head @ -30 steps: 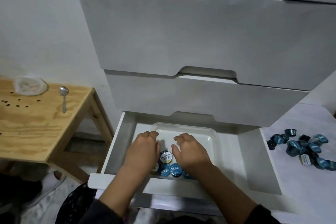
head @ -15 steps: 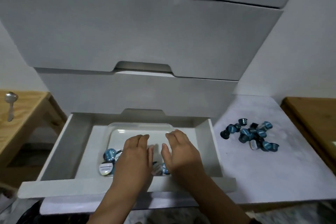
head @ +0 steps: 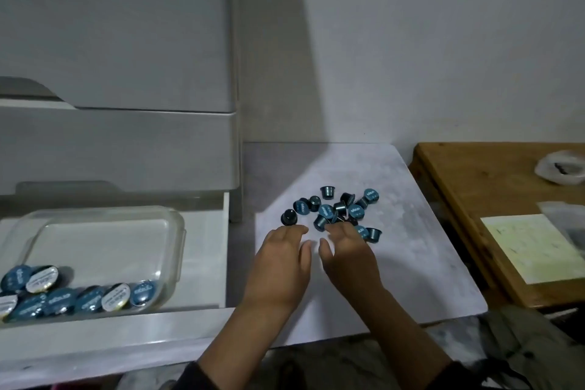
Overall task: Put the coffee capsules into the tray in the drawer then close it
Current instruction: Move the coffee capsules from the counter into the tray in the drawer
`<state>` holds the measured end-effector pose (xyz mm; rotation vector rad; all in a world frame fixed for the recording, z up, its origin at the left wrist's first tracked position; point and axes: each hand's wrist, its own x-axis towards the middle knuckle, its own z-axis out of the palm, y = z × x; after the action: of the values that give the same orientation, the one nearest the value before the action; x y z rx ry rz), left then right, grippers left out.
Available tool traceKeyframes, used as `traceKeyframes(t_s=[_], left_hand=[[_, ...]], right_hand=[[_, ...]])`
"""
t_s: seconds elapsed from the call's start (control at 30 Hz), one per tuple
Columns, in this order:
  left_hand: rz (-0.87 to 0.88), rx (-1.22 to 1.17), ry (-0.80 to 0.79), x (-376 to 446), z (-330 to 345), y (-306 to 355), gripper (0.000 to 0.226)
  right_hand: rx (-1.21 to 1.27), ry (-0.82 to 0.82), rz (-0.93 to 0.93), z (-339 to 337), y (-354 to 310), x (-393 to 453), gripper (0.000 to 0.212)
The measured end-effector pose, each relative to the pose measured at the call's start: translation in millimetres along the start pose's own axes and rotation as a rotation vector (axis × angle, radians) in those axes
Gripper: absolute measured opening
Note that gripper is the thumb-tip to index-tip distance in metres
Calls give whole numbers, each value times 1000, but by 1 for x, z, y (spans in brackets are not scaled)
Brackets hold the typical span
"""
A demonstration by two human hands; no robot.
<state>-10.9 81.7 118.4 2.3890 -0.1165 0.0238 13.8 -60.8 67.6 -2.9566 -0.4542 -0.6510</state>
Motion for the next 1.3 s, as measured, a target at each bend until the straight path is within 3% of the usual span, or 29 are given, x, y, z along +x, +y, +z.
traceKeyframes(t_s=[0.13,0.23,0.33,0.57,0.83,1.0,1.3], left_hand=[[-89,12,-26,16,44,-6,32],[-179,-8,-1,34,67,-15,28],[-238,-36,63,56,82,-26,28],[-266,-62,152,97,105,-51,23],[-297,-164,250,99,113,-49,18],[-444,-323,265,97,107,-42,15],[-493,-274,323,95,99,-55,22]], right_hand=[[98,-134,103,21,35,-2,8],[178,-215,191,44,53,-2,24],[205,-258,227,53,58,3,9],[314,-383,258,68,65,11,12],[451,-366,300,61,68,9,20],[509,-396,352,65,72,9,24],[537,-447,406,67,75,13,25]])
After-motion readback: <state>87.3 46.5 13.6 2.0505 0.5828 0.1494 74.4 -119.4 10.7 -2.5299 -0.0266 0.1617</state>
